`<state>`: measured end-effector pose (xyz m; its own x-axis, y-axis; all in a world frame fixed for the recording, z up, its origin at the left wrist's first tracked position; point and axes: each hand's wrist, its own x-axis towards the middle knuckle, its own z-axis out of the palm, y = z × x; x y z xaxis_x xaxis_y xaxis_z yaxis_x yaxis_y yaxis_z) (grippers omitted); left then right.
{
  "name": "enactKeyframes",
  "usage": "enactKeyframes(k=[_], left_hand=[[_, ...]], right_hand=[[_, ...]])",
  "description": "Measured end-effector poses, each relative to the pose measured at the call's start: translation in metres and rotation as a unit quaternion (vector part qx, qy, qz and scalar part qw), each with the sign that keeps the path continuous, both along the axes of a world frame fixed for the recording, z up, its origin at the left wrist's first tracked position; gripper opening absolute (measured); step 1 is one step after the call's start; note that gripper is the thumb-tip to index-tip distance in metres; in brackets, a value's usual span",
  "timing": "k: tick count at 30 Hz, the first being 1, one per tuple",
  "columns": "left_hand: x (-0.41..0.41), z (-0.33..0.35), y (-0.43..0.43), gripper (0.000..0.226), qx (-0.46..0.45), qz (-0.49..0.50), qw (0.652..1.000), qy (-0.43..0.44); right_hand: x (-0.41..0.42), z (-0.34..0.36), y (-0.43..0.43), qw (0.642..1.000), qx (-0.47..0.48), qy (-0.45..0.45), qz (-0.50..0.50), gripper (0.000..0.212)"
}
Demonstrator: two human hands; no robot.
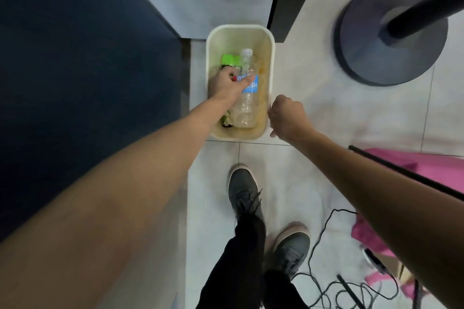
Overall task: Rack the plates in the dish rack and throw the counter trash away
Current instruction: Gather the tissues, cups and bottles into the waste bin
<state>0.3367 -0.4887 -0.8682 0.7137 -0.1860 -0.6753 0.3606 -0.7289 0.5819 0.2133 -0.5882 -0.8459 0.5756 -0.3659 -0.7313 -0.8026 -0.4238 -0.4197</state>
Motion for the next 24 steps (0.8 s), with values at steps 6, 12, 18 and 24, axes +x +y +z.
enactKeyframes(k=[6,12,18,24], left_hand=[[-0.005,-0.035,-0.021,0.056,0.026,-0.036,0.998,0.038],[-0.004,-0.034,-0.025,0.052,0.071,-0.097,0.992,-0.025],[-0.012,-0.004,-0.003,0.037,0.064,-0.102,0.993,-0.006],[-0.024,0.056,0.026,0.048,0.083,-0.180,0.980,-0.021]], right_hand=[[-0.002,-0.010,-0.008,0.999,0.048,-0.008,-0.021,0.004],[0.001,-0.006,-0.008,0.997,0.070,-0.017,-0.032,0.013],[-0.005,0.015,0.003,1.000,0.010,-0.011,0.013,0.019],[-0.021,0.072,0.001,0.997,-0.026,-0.016,0.072,0.025]])
